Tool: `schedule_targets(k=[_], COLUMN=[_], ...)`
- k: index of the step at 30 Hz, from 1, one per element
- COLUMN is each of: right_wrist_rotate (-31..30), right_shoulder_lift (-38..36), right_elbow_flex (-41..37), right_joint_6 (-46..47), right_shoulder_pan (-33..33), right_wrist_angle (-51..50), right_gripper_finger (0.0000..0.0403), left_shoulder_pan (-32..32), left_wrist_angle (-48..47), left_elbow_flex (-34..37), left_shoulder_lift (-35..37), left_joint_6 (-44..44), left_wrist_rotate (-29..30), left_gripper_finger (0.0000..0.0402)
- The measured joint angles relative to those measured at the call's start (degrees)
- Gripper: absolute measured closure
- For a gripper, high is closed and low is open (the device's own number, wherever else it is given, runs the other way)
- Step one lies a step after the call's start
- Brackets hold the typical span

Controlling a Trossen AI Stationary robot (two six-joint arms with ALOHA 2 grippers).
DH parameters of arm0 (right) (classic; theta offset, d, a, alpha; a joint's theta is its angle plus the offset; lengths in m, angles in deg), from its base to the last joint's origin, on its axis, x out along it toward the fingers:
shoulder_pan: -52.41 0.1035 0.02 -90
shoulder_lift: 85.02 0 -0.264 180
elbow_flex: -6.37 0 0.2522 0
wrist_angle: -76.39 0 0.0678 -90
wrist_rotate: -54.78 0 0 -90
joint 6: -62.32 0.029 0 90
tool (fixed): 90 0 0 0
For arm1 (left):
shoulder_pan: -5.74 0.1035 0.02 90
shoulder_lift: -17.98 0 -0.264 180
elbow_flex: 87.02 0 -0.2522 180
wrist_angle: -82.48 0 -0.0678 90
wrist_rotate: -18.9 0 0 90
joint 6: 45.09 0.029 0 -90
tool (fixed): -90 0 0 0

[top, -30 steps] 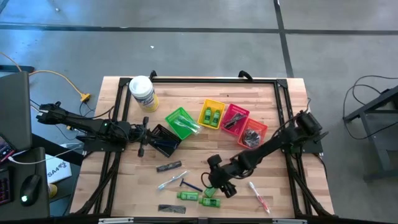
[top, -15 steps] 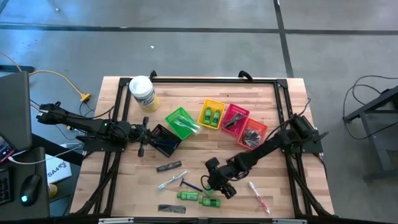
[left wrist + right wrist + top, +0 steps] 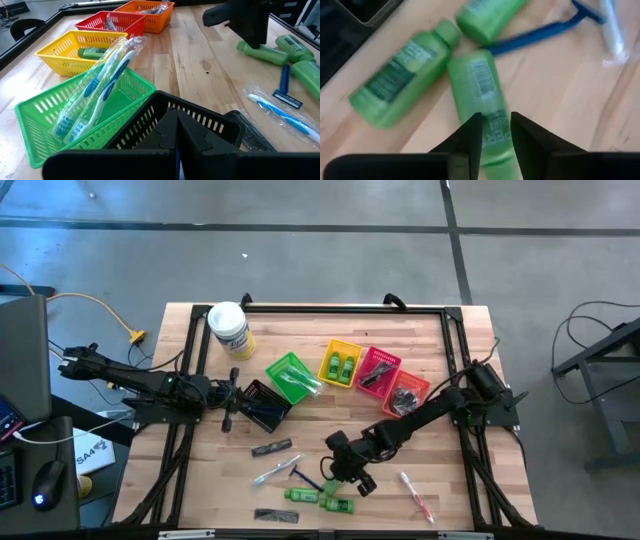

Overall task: Pick & Place Travel size toiletries
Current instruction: Put the green shampoo into the yellow bin

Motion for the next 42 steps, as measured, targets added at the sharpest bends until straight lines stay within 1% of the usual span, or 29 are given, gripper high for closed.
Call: schedule_targets(k=[3,9,12,14,16,21,24,28,31,35,39,42], right_wrist_rotate=[0.4,1.4,0.3,0.1,0.1,-0.3,-1.1,-2.4,-3.2,-2.1,-0.6,0.4], right_shoulder_lift=[0.7,0.7,0.1,-0.4,-1.5,-2.6,-1.8,-1.1,-0.8,1.7,3.9,4.0], right_elbow_flex=[0.0,-0.1,-0.3,-0.3,-0.4,-0.1,-0.1,-0.2,-0.1,0.0,0.1,0.1], right_joint_6=[1.3,0.8,0.4,0.0,-0.3,-0.5,-1.7,-1.8,-1.8,-1.9,-2.1,-3.3], right_shoulder_pan=[-0.8,-1.4,-1.3,-1.3,-1.4,-1.0,-0.4,0.2,0.5,0.5,0.0,-0.4], right_wrist_angle=[0.1,0.5,1.1,1.2,0.8,1.4,1.6,2.0,2.4,3.6,4.3,4.7], right_gripper_finger=[0.0317,0.0345,0.0346,0.0333,0.0311,0.0229,0.0182,0.0137,0.0124,0.0123,0.0137,0.0157], left_shoulder_pan=[0.0,0.0,0.0,0.0,0.0,0.0,0.0,0.0,0.0,0.0,0.0,0.0], left_wrist_angle=[0.0,0.0,0.0,0.0,0.0,0.0,0.0,0.0,0.0,0.0,-0.1,-0.2], left_elbow_flex=[0.0,0.0,0.0,0.0,0.0,0.0,0.0,0.0,0.0,0.0,0.0,0.0], left_shoulder_lift=[0.0,0.0,0.0,0.0,0.0,0.0,0.0,0.0,0.0,0.0,0.0,0.0], left_joint_6=[0.0,0.0,0.0,0.0,0.0,0.0,0.0,0.0,0.0,-0.1,-0.7,-1.3], left_wrist_rotate=[0.0,0.0,0.0,0.0,0.0,0.0,0.0,0.0,0.0,0.0,0.0,0.0], left_gripper_finger=[0.0401,0.0401,0.0401,0.0401,0.0401,0.0401,0.0401,0.0401,0.0401,0.0401,0.0401,0.0401])
